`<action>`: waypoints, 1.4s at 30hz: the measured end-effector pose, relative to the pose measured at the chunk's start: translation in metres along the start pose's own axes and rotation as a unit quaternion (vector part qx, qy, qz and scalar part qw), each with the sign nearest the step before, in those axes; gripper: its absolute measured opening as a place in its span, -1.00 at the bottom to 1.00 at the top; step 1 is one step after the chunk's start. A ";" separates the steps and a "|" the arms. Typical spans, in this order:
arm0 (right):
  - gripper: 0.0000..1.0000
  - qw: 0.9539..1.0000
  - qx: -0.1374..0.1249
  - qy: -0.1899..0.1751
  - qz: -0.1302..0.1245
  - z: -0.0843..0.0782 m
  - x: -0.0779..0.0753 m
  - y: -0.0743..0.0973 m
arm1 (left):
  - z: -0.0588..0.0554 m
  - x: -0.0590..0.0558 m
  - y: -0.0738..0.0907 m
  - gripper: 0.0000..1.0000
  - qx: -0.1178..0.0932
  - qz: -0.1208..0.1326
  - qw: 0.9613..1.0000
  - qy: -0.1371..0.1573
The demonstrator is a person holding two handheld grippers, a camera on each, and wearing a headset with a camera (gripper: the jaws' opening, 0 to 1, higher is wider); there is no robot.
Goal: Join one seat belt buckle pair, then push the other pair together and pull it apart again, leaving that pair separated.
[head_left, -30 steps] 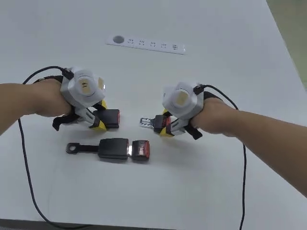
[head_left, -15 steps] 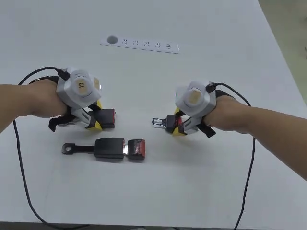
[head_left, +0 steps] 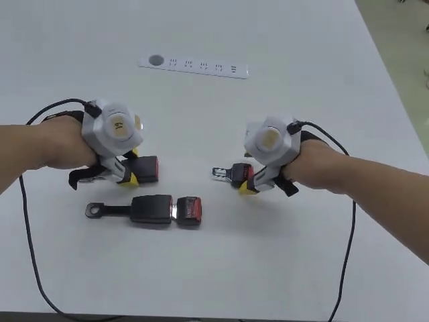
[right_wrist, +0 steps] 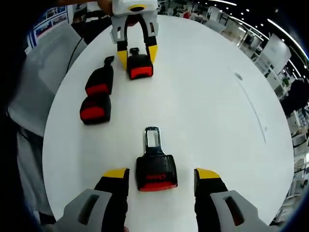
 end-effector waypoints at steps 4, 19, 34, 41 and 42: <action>0.12 0.999 -0.018 -0.008 -0.033 0.006 0.003 0.014 | 0.003 -0.002 0.016 -0.21 -0.031 0.023 0.999 0.031; 0.39 0.984 -0.080 -0.122 -0.105 0.006 0.052 0.052 | -0.035 -0.029 0.067 0.22 -0.117 0.062 0.981 0.144; 0.65 0.961 -0.118 -0.206 -0.144 0.001 0.090 0.080 | -0.095 -0.074 0.107 0.76 -0.177 0.105 0.937 0.282; 0.84 0.958 -0.124 -0.208 -0.153 0.007 0.106 0.086 | -0.115 -0.083 0.113 1.00 -0.177 0.131 0.919 0.326; 0.89 0.959 -0.123 -0.206 -0.152 0.007 0.108 0.084 | -0.115 -0.084 0.113 1.00 -0.179 0.131 0.918 0.328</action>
Point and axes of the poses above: the centre of the closed fingertips' face, and the gripper's own axes: y roughly backward along the fingers, x roughly to its left, z roughly out of its top, the point moved 5 cm from there along y, roughly backward along the fingers, and after that the axes turned 14 degrees about y, right-handed, at the moved point
